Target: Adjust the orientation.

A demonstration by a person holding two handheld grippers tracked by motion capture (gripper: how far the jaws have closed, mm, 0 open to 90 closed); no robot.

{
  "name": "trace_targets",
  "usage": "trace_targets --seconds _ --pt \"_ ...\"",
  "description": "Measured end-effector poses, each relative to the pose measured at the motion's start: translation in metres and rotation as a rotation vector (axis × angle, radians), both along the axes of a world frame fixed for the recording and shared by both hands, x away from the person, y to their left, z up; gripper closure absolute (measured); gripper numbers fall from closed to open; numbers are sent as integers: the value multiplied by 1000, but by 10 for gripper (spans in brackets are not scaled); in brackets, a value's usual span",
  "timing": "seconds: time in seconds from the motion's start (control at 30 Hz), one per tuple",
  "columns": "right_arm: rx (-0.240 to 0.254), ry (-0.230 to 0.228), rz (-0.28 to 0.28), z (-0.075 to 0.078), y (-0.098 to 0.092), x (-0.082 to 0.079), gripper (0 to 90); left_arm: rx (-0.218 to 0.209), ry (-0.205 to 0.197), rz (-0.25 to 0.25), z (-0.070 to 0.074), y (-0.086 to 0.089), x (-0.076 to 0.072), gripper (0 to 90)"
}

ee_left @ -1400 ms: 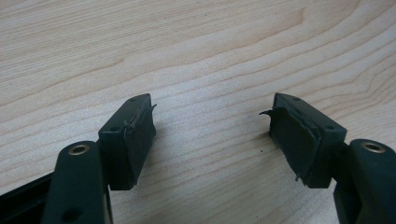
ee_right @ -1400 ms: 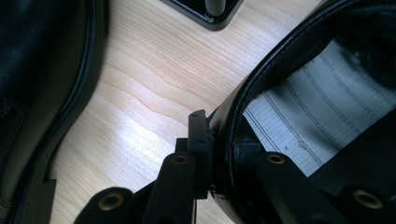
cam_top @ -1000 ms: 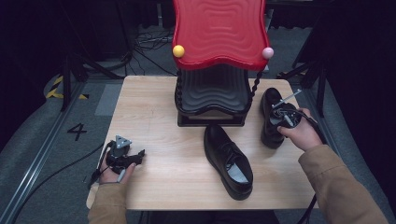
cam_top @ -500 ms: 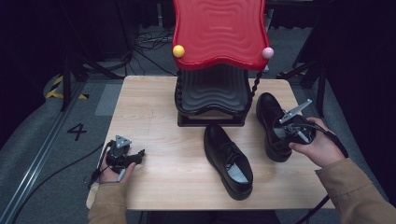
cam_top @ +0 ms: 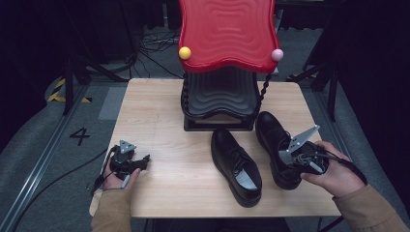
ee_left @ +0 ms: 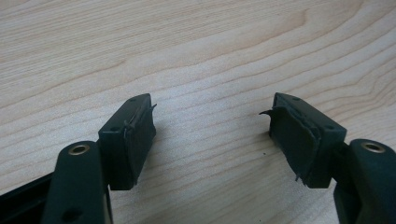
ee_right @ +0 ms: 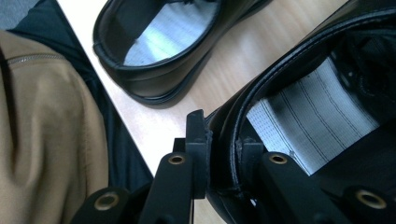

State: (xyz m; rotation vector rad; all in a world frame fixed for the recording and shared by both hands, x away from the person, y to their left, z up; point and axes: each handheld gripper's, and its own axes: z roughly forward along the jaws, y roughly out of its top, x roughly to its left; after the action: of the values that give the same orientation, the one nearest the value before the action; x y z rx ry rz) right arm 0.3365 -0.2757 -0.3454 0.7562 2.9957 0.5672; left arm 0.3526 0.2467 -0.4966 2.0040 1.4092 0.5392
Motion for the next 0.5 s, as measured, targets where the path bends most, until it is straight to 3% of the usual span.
trace_targets --seconds 0.23,0.33,0.5 --pt "-26 14 44 -6 7 -16 802 0 0 -1 0 0 0 314" --pt "-23 18 89 -11 12 -22 800 0 0 -1 0 0 0 314" --pt "-31 16 136 -19 22 -23 797 0 0 -1 0 0 0 314"
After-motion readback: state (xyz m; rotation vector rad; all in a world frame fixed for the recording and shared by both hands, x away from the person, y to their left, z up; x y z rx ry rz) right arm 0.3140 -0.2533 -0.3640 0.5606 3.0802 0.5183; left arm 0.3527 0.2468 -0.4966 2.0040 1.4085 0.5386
